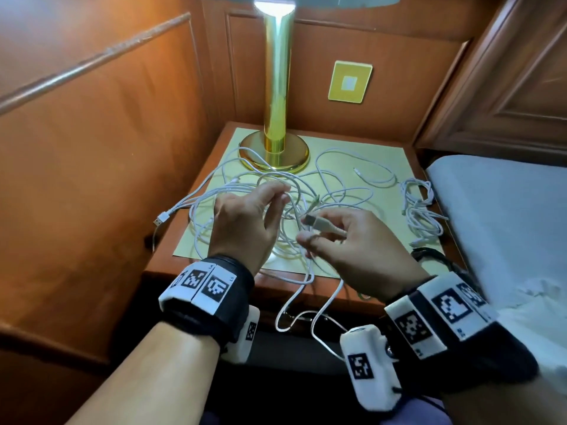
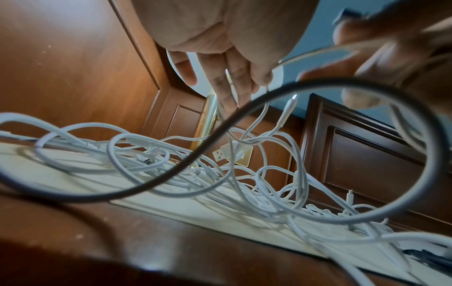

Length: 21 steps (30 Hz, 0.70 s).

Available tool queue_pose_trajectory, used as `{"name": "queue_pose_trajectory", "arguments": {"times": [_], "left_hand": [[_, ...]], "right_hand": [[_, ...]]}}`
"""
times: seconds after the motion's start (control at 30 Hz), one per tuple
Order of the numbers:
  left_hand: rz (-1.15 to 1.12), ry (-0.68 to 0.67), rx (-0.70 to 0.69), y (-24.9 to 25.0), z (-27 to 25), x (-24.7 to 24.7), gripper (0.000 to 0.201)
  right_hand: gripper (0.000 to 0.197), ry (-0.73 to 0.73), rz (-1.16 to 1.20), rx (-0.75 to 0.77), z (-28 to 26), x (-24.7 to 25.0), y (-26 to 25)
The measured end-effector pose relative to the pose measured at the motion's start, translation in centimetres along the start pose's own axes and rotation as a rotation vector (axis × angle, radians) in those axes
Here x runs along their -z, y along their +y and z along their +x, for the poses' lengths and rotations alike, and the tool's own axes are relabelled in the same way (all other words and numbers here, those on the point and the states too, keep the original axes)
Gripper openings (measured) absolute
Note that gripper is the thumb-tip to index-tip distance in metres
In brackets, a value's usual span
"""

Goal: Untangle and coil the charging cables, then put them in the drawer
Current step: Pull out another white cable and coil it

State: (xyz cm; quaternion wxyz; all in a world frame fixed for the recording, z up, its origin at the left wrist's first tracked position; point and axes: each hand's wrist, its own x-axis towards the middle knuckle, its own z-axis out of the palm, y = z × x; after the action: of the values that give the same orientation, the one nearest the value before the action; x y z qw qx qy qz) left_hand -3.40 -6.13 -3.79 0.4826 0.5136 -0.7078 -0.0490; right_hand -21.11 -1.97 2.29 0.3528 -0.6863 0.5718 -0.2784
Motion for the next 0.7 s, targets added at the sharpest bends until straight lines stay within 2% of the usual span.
{"name": "queue_pose_trajectory", "arguments": {"times": [0.07,0.13,0.2,0.37,0.47,0.53,0.63,0.7], "left_hand": [[0.006,-0.004,0.058,-0.4,-0.1,-0.1,0.033],[-0.015,0.008,0.124,-1.0,0.0,0.0,0.033],[-0.004,0.028,0.104,-0.9,0.0,0.3,0.031],[0.052,0.051,-0.017,1.0,0.1,0.5,0.034],[0.088,0.042,-0.044,0.7,-0.1,0.3,0.036],[0.114,0.012,-0.061,0.7,-0.2,0.2,0.035],[0.060,-0.005,0.008,0.4,0.1,0.1,0.033],[0.010,0.036,0.080,-0.1,0.3,0.2,0.031]], "right_hand": [[0.021,-0.017,0.068,0.052,0.2,0.1,-0.1],[0.018,0.072,0.224,0.041,0.3,0.8,-0.4],[0.021,0.127,0.340,0.030,0.3,1.5,-0.6],[0.028,0.109,0.008,-0.006,-0.5,0.5,-0.4],[0.009,-0.036,0.008,0.025,-0.5,-0.1,-0.8],[0.026,-0.060,0.018,0.039,-0.3,-0.1,-0.8],[0.032,0.127,0.127,0.062,-0.3,0.3,-0.9],[0.021,0.266,0.377,0.050,-0.5,0.8,-0.9]]}}
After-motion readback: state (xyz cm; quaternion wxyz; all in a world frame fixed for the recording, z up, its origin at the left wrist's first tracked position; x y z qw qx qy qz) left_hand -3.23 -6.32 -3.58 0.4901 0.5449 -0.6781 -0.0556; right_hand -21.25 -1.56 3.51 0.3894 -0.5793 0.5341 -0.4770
